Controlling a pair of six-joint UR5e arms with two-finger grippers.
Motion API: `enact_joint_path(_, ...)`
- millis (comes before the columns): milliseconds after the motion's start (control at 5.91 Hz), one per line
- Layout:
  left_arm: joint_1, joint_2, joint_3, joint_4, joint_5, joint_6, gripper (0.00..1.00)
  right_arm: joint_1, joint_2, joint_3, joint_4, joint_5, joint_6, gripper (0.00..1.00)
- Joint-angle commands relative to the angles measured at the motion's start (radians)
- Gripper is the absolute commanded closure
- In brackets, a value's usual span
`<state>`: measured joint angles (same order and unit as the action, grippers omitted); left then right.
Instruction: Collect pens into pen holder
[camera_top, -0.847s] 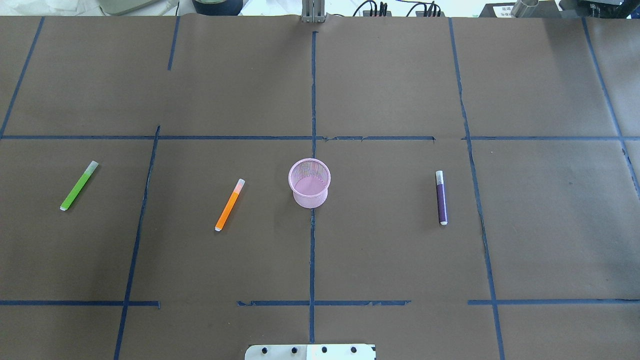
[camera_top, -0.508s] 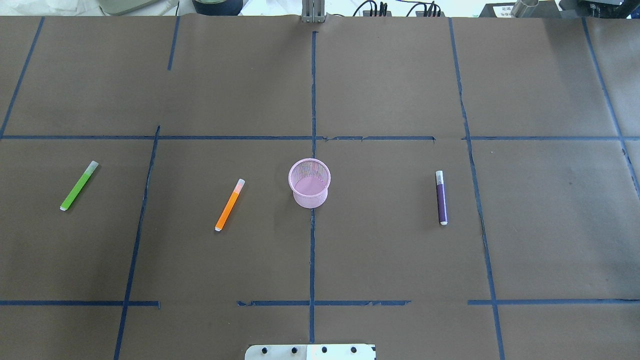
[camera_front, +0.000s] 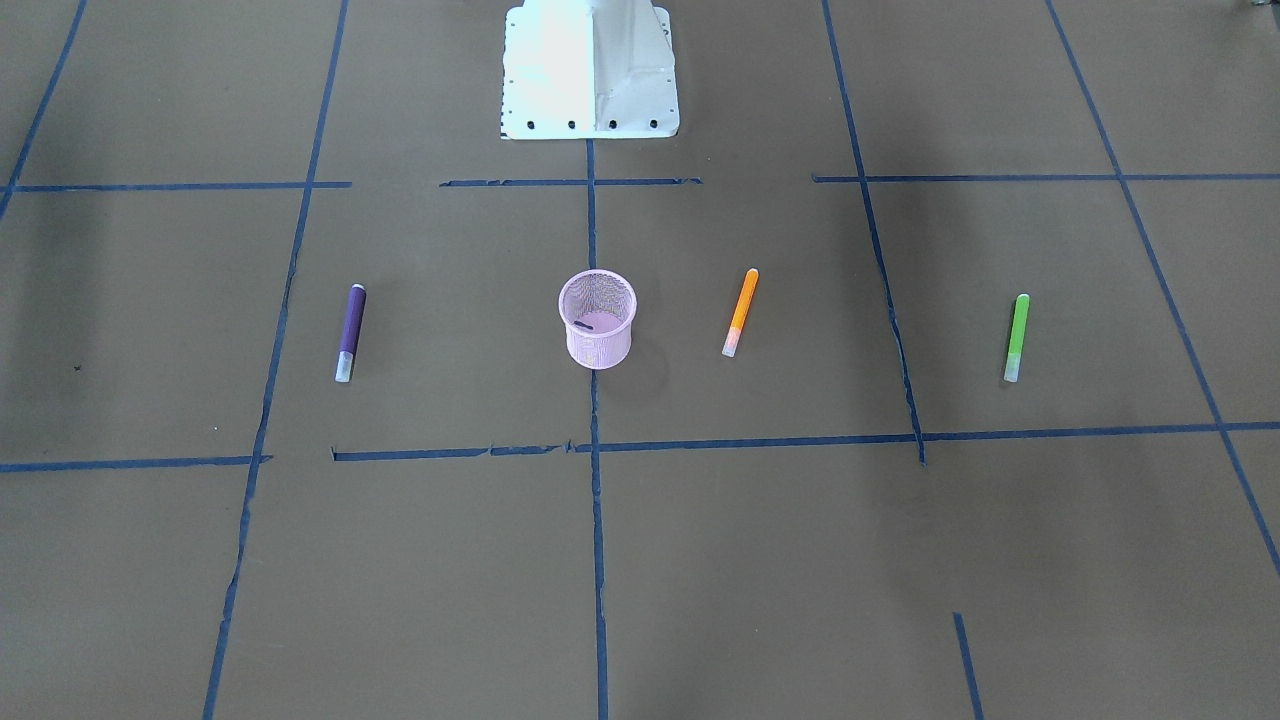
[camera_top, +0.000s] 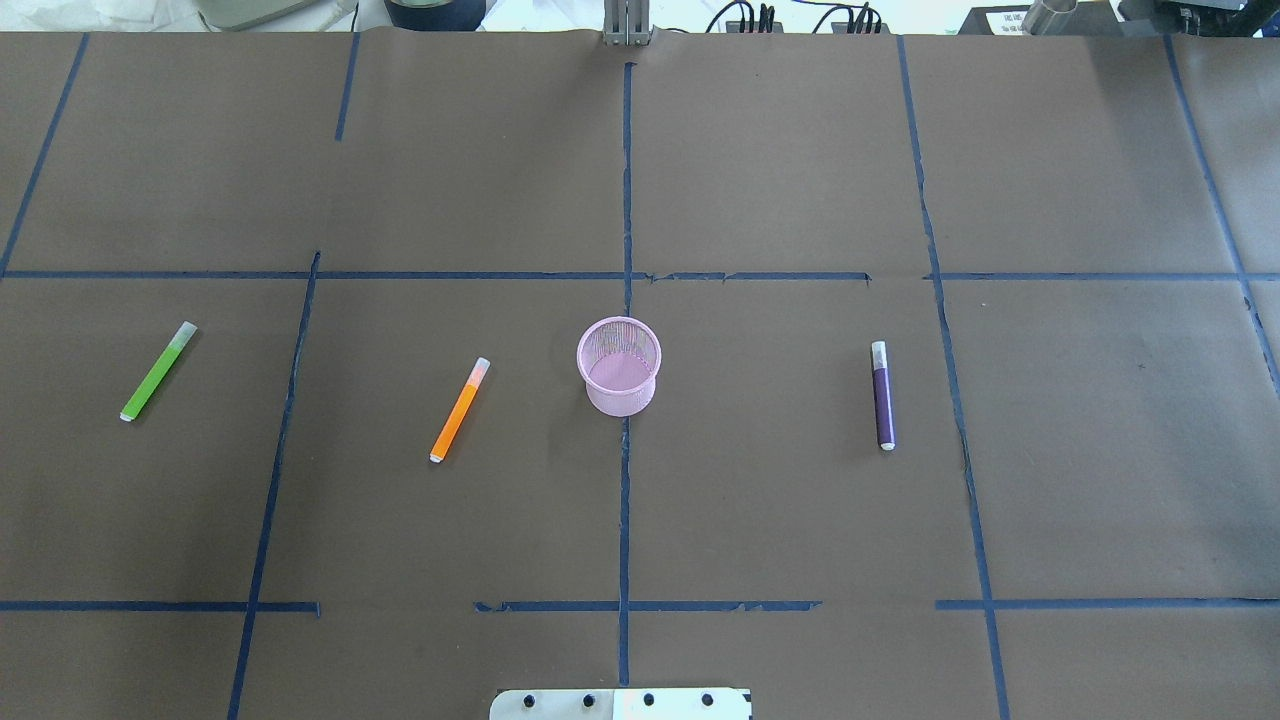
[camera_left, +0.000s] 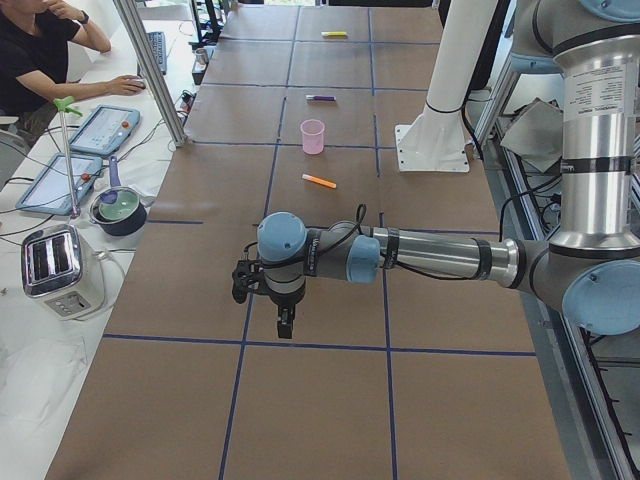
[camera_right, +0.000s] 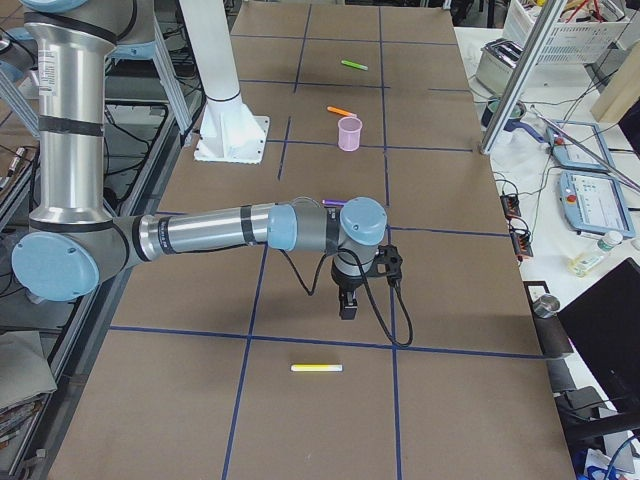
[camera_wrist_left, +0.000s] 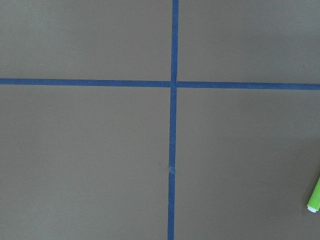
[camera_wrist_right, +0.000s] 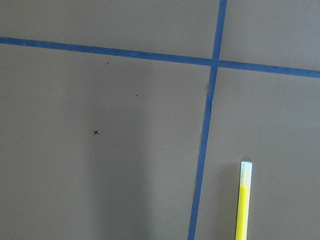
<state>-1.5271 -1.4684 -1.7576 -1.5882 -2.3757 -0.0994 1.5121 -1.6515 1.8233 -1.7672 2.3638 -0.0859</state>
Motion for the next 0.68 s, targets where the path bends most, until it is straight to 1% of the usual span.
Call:
enact_joint_path(0,0.174,0.002,-0.009,-0.044,-0.026,-0.008,0.0,0.0,0.001,0.005,0.0,0.0,0.0,0.0)
enact_joint_path(169,0.312,-0.042,-0.01,-0.086,-0.019,-0.049,0.0,-0.001,0.002,0.005,0.0,0.0,0.0,0.0)
enact_joint_path(339,0.391,-0.093,-0.01,-0.101,-0.017,-0.1,0.0,-0.001,0.004,0.007,0.0,0.0,0.0,0.0)
enact_joint_path(508,0.427,-0.121,0.006,-0.102,-0.016,-0.099,0.0,-0.001,0.004,0.007,0.002,0.0,-0.002,0.0)
